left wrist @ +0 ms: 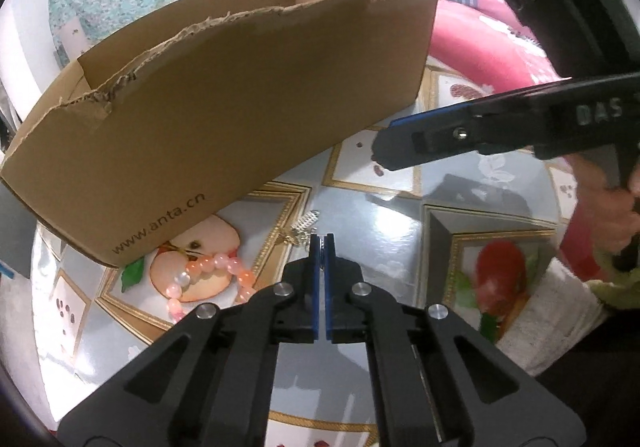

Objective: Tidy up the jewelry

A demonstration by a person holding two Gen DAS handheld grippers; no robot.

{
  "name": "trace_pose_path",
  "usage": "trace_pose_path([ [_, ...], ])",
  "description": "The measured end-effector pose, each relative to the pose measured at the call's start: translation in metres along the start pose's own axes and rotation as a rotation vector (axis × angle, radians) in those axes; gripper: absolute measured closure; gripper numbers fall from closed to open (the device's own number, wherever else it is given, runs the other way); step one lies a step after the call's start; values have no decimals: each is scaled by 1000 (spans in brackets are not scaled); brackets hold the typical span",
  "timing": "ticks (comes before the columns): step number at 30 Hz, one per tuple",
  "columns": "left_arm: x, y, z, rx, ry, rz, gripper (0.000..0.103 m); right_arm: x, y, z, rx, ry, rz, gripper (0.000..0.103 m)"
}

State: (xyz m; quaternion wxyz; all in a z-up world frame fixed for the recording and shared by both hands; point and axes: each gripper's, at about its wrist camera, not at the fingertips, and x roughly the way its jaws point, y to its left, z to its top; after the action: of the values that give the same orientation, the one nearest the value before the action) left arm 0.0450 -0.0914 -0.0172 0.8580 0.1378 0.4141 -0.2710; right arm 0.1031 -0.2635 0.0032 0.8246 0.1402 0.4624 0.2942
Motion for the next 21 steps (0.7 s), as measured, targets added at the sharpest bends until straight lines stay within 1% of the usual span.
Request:
trace_pose_path([
  [4,-12,9,-2,-54,-28,-27,102,-1,4,-2,-5,-5,-5,70],
  [9,-27,26,-5,-113,-65,-8,103,9,15,-2,-62,9,-40,70],
  [12,-39,38,-4,-159,-102,-25,103,18,26,0,-111,15,-58,70],
  [17,-45,49,-6,-197,-120,-35,103,37,47,2,-234,19,-118,70],
  [21,-46,52,-8,-204,-120,-37,103,51,57,0,-319,32,-174,76],
])
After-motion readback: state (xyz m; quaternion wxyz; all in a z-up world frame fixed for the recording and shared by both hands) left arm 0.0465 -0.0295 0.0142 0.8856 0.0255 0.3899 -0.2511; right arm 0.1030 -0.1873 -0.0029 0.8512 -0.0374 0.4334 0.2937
